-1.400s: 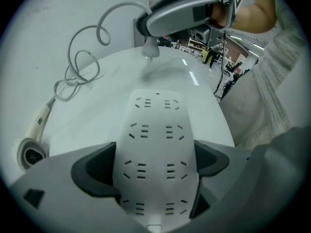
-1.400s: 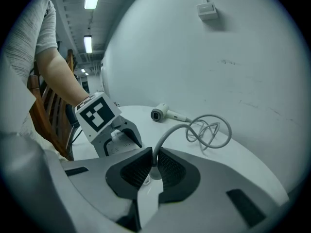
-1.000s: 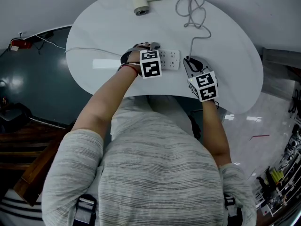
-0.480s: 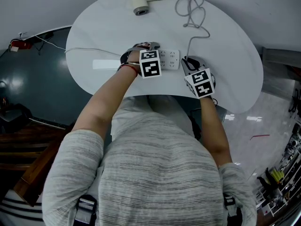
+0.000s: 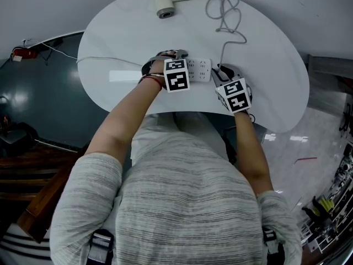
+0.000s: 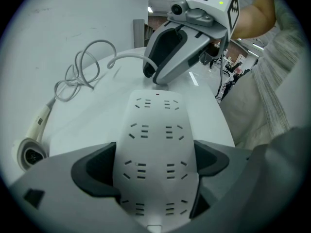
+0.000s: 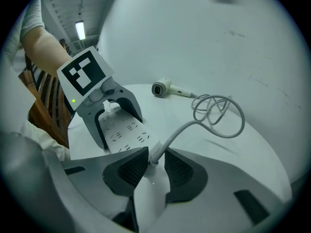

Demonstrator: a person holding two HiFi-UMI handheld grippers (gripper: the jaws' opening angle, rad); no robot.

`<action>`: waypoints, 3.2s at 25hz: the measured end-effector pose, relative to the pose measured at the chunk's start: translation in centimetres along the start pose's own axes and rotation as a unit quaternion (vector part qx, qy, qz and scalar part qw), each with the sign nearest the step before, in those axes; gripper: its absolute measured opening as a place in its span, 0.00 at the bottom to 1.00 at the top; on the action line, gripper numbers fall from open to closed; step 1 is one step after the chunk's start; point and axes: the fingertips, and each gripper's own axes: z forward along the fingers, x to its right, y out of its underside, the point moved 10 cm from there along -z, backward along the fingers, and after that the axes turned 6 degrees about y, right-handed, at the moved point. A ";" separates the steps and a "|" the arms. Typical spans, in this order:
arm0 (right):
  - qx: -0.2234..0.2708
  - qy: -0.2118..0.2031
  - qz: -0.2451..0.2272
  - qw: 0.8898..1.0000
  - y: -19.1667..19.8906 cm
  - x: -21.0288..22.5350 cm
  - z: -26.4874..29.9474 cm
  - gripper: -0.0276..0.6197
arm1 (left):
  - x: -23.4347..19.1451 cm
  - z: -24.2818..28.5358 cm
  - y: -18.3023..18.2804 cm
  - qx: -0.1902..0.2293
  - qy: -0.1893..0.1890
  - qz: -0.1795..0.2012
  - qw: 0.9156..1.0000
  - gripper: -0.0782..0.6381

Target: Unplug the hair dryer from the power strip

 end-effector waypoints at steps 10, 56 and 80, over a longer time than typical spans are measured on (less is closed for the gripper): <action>-0.026 -0.012 0.045 0.999 1.4 0.0 -0.7 0.34 | 0.0 0.1 0.0 0.000 0.001 0.000 1.000 0.78; 0.221 0.012 0.192 0.956 0.7 -1.3 -12.1 0.36 | 2.5 -5.7 1.3 0.305 -0.118 -0.076 0.942 0.78; 0.308 -0.042 0.098 0.945 -1.9 -4.9 -15.7 0.11 | 10.5 -15.0 1.3 0.539 -0.079 -0.174 0.820 0.12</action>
